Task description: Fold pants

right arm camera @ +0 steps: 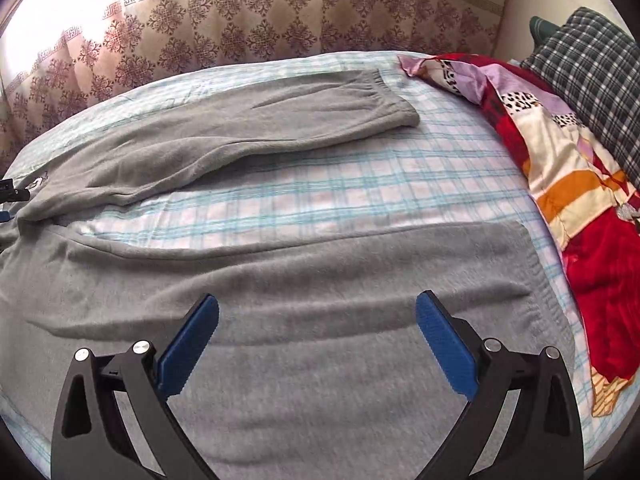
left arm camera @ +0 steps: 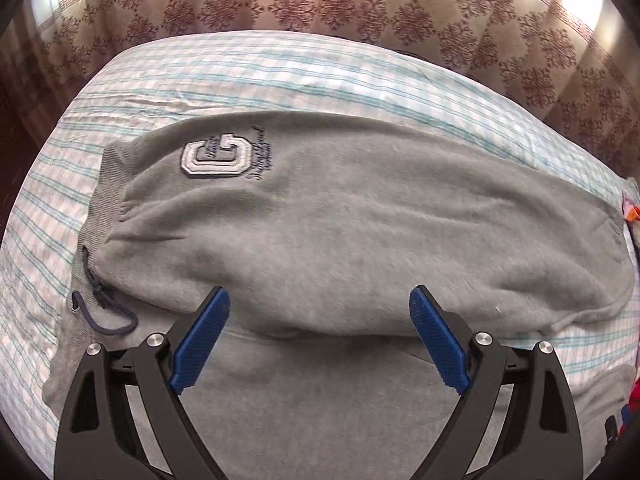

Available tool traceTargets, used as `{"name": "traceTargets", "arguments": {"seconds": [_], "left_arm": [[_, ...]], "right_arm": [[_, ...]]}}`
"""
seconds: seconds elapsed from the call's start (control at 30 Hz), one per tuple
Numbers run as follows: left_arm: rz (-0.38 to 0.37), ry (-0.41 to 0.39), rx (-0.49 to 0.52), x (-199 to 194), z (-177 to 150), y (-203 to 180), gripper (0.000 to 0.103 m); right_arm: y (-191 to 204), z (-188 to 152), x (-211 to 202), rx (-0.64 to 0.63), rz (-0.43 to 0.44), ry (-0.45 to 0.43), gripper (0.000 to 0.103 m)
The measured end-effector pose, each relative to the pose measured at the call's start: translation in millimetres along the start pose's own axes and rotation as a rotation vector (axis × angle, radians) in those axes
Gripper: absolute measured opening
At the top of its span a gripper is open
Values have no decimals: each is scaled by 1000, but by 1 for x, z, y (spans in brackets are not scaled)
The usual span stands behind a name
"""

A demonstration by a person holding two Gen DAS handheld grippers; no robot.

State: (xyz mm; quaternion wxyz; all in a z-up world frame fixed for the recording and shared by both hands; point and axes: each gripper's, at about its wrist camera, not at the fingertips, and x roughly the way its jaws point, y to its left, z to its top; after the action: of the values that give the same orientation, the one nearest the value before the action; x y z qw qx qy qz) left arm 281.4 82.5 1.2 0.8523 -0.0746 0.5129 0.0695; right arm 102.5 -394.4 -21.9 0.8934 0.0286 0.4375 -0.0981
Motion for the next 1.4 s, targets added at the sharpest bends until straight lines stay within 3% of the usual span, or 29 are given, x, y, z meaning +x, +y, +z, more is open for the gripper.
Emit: {"name": "traceTargets", "arguments": {"seconds": [0.27, 0.73, 0.9, 1.03, 1.27, 1.4], "left_arm": [[47, 20, -139, 19, 50, 57, 93], [-12, 158, -459, 75, 119, 100, 92], [-32, 195, -559, 93, 140, 104, 71], [-24, 233, -638, 114, 151, 109, 66], [26, 269, -702, 142, 165, 110, 66], [51, 243, -600, 144, 178, 92, 66]], "right_arm": [[33, 20, 21, -20, 52, 11, 98], [57, 40, 62, -38, 88, 59, 98], [57, 43, 75, -27, 99, 70, 98], [59, 44, 83, -26, 98, 71, 98], [59, 38, 93, -19, 102, 90, 98], [58, 38, 92, -15, 98, 79, 98]]}}
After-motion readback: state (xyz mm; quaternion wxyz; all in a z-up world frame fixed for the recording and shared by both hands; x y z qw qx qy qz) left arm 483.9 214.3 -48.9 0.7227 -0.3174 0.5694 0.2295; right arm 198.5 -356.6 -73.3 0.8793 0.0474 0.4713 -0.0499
